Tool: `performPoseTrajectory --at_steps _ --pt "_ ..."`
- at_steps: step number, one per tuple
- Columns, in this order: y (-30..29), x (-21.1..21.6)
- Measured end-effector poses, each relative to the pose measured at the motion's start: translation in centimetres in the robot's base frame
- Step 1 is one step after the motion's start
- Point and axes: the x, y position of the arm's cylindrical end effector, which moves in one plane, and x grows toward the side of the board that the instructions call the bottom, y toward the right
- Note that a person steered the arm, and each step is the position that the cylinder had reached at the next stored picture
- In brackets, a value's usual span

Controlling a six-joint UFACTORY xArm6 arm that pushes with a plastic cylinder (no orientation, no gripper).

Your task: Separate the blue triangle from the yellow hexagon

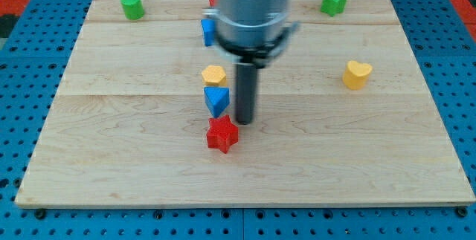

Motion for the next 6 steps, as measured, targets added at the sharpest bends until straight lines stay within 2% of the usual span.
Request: performPoseTrajectory --at_steps 1,2,3,5,6 --pt "-5.3 0.0" --pt "-4.3 -2.3" --pt "-2.1 -4.7" --pt "12.2 -5.3" --pt "10.2 -4.1"
